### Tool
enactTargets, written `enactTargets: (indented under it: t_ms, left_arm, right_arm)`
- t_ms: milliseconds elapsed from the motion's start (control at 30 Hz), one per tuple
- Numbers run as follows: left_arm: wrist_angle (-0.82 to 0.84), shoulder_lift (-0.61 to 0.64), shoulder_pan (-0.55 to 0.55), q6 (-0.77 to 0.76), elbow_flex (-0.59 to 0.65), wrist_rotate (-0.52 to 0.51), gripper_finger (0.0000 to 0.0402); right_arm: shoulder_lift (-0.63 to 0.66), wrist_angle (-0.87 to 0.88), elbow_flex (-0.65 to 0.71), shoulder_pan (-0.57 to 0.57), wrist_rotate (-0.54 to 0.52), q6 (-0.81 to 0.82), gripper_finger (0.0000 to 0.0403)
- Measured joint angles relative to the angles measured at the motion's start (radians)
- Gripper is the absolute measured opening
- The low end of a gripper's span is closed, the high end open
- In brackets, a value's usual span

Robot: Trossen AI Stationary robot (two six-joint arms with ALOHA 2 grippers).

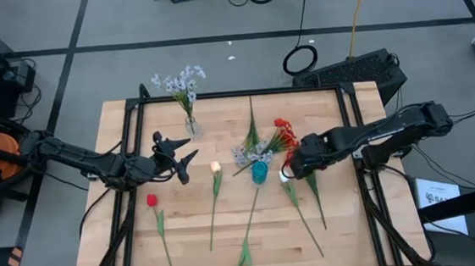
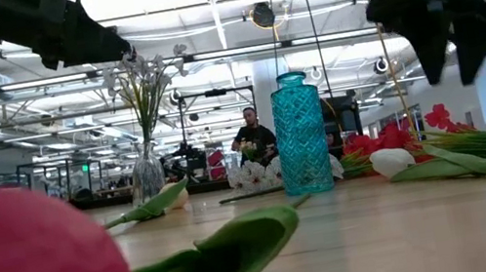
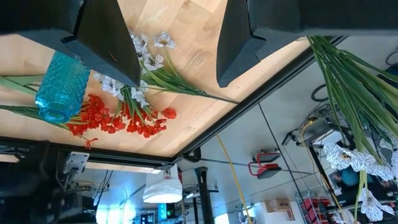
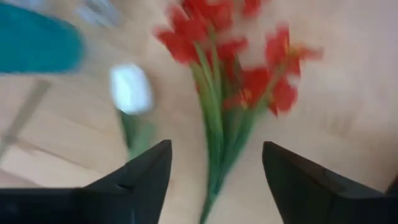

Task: Sort flowers into vase by color
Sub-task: Put the right red poppies into the blue vase

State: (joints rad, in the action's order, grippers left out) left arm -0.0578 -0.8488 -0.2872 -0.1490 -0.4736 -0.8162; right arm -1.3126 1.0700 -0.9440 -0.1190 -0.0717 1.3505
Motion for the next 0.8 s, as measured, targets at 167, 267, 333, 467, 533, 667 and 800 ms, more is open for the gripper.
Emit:
enactTargets:
  t_ms: [167, 267, 333, 467, 533, 667, 800]
  left_arm:
    - [0.0, 0.0, 0.0, 0.0, 0.0, 0.0, 0.0217]
    - [0.0, 0.0, 0.0, 0.0, 0.0, 0.0, 0.0217]
    - [0.0, 0.0, 0.0, 0.0, 0.0, 0.0, 0.0217]
    - [0.0, 0.0, 0.0, 0.0, 0.0, 0.0, 0.0217]
    - [0.0, 0.0, 0.0, 0.0, 0.0, 0.0, 0.0217]
    - [0.0, 0.0, 0.0, 0.0, 0.0, 0.0, 0.0217]
    - [0.0, 0.0, 0.0, 0.0, 0.0, 0.0, 0.0217]
  right_arm:
    - [-0.019, -0.158, 0.099, -0.024, 0.052, 0.028, 0.0213]
    - [-0.033, -0.235, 0.146, -0.044, 0.08, 0.064, 0.0208]
    - [-0.049, -0.231, 0.163, -0.051, 0.11, 0.093, 0.0206]
    - [-0.065, -0.219, 0.172, -0.074, 0.125, 0.109, 0.0205]
    - [-0.068, -0.222, 0.172, -0.082, 0.126, 0.115, 0.0205]
    - [-0.07, -0.222, 0.172, -0.102, 0.126, 0.151, 0.0205]
    - [-0.081, -0.223, 0.172, -0.116, 0.124, 0.157, 0.0205]
